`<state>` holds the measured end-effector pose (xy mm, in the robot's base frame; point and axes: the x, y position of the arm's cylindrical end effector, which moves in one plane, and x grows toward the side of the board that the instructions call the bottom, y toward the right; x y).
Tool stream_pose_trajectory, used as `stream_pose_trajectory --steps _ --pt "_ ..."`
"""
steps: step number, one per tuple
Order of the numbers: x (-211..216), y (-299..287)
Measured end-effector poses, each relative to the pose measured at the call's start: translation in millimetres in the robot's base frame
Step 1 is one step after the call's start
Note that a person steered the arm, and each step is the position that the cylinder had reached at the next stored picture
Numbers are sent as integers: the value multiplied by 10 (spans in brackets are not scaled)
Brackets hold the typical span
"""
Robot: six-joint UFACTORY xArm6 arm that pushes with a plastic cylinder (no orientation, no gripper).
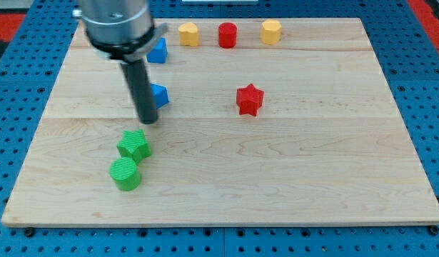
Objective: Move red star towards green star
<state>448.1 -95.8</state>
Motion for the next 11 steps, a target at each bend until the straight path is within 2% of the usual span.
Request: stream_pose_trajectory --steps 3,4,5,6,7,9,10,11 --pt "-1011 -100" --pt "-1145 857" --pt "-990 1715" --pt "-731 1928" --pt "-610 1713" --pt "-50 1163" --pt "172 1319" --pt "57 977"
